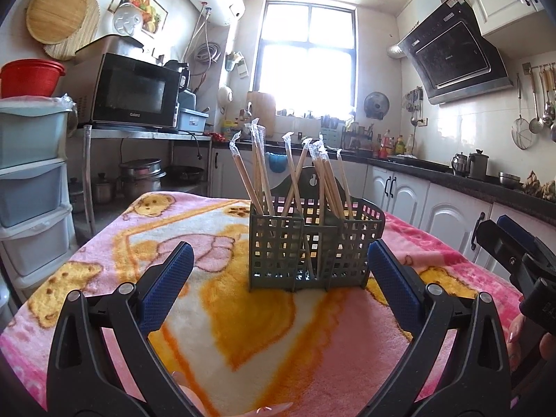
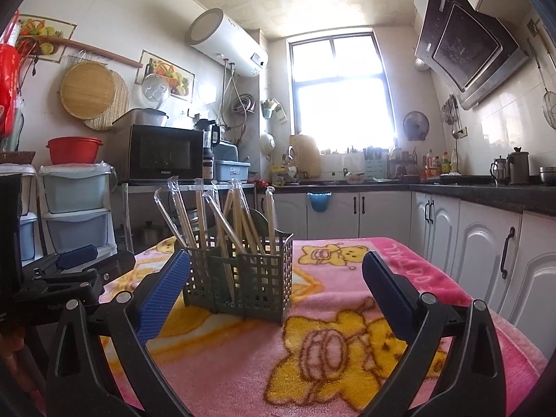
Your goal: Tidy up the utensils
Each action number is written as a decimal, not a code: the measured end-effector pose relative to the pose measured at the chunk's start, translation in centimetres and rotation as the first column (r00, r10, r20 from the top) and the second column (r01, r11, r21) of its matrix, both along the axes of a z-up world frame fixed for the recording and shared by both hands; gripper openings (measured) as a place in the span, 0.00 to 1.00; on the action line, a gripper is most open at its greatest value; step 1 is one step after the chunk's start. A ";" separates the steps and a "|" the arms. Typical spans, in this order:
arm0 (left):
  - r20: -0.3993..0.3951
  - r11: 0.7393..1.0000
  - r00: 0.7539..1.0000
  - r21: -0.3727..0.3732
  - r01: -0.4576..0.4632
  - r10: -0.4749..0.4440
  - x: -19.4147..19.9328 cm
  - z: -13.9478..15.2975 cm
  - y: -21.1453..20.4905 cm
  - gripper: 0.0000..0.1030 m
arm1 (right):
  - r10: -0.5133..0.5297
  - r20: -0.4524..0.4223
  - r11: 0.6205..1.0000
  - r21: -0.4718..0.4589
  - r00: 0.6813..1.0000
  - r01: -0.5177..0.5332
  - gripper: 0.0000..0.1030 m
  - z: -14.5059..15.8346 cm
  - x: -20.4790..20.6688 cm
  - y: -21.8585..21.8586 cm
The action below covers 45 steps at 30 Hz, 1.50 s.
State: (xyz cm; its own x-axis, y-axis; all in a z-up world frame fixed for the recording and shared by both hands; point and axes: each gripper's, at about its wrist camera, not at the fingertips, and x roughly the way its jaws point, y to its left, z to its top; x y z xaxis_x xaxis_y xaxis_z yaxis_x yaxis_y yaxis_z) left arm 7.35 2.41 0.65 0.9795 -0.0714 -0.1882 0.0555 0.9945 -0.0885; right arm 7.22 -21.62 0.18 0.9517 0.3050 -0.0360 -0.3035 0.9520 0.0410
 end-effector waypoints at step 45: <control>-0.009 1.000 1.000 -0.009 -0.017 0.017 -0.1 0.0 0.4 0.90 | -0.013 -0.020 1.000 0.005 1.000 0.013 0.94 -0.2 -0.1 0.2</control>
